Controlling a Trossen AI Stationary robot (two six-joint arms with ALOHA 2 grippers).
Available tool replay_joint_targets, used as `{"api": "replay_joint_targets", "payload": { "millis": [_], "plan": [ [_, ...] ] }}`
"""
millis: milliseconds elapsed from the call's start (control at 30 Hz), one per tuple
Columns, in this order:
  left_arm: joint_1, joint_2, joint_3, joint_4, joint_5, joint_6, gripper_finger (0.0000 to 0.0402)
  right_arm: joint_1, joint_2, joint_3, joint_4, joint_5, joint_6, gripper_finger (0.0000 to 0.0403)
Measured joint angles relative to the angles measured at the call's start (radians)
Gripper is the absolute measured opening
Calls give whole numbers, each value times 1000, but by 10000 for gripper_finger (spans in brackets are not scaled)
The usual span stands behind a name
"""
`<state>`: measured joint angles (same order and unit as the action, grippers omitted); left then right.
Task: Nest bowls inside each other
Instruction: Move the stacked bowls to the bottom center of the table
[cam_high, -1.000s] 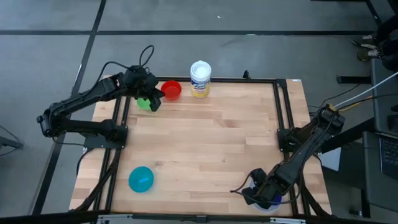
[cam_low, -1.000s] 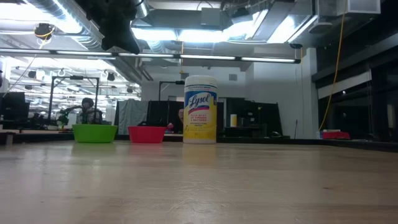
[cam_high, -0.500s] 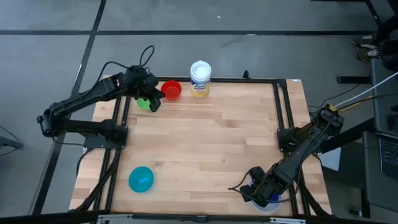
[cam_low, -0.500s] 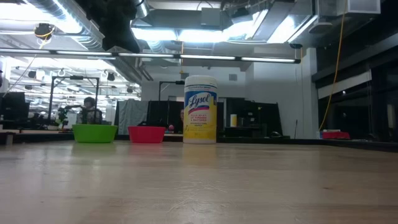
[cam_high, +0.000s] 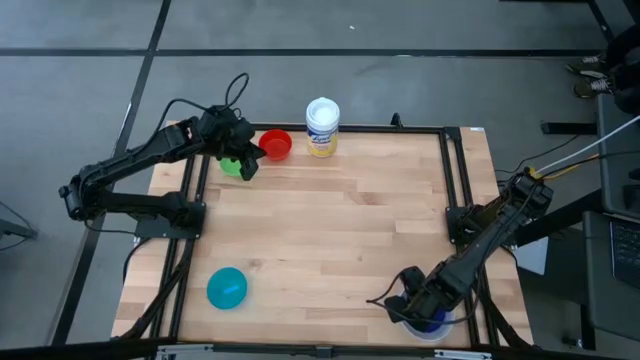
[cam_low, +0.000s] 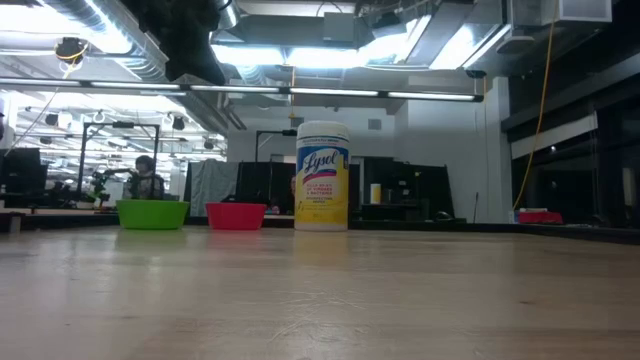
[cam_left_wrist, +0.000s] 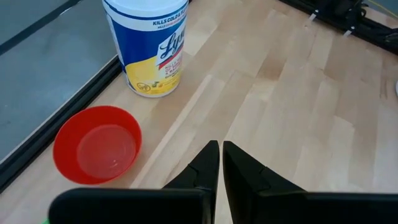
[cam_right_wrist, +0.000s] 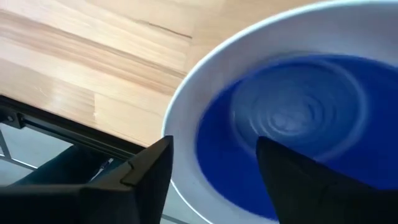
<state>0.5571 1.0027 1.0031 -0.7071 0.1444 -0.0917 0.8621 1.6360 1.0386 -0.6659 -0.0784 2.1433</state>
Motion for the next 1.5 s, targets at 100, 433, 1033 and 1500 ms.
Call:
{"api": "replay_joint_targets", "payload": {
  "millis": [100,433,1033,1500],
  "plan": [
    [0,0,0,0,0,1,18,-9,0,0,0,-1,0,229],
    [0,0,0,0,0,1,18,-19,0,0,2,53,4,35],
    [0,0,0,-1,0,-7,18,-19,-51,1,53,222,-12,76],
    [0,22,0,-1,0,-28,18,-12,-114,1,-60,187,-11,3]
  ]
}}
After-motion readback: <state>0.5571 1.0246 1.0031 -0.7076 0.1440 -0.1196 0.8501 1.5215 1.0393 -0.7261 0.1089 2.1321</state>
